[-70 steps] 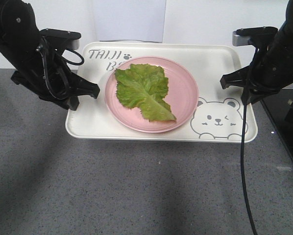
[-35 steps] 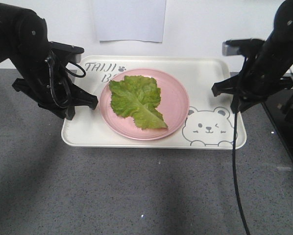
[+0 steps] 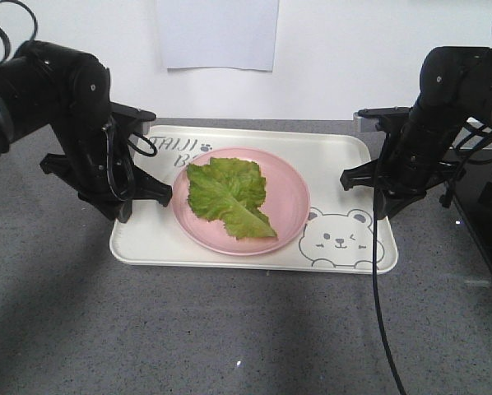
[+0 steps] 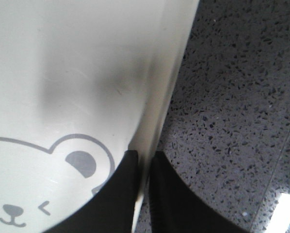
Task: Transfer vegetables to tray and serve
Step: 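Lower the tray onto the counter with both grippers, then open both grippers and raise them away from the tray edges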
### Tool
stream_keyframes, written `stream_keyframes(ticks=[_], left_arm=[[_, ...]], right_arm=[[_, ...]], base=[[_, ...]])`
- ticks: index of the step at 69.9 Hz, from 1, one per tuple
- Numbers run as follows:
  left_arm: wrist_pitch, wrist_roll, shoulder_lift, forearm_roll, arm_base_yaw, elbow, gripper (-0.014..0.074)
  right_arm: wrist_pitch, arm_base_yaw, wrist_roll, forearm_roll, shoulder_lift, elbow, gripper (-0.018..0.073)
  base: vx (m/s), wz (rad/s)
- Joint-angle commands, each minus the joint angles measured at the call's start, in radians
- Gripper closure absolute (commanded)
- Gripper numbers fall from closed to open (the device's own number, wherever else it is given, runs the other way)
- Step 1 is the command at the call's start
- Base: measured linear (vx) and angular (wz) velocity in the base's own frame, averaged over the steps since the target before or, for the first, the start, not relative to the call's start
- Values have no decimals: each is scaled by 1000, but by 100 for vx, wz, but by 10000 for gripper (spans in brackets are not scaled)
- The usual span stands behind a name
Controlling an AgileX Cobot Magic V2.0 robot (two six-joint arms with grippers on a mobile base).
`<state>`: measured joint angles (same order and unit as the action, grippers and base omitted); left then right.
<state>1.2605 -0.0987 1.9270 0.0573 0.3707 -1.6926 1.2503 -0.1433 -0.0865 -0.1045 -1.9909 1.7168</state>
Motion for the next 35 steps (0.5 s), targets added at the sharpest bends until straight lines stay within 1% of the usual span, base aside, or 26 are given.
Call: stream_keyframes(ticks=[1, 8, 19, 35], left_arm=[[-91, 35, -30, -81, 19, -33, 602], [-95, 53, -8, -80, 19, -33, 602], [-105, 53, 11, -80, 19, -33, 602], [-110, 53, 49, -80, 19, -33, 602]], right_arm=[[-41, -17, -50, -103, 47, 32, 564], [-51, -17, -51, -97, 40, 32, 563], [-62, -17, -57, -62, 34, 32, 562], [-67, -17, -58, -60, 34, 32, 562]], base=[[0, 0], [0, 0], [0, 0], [0, 0]])
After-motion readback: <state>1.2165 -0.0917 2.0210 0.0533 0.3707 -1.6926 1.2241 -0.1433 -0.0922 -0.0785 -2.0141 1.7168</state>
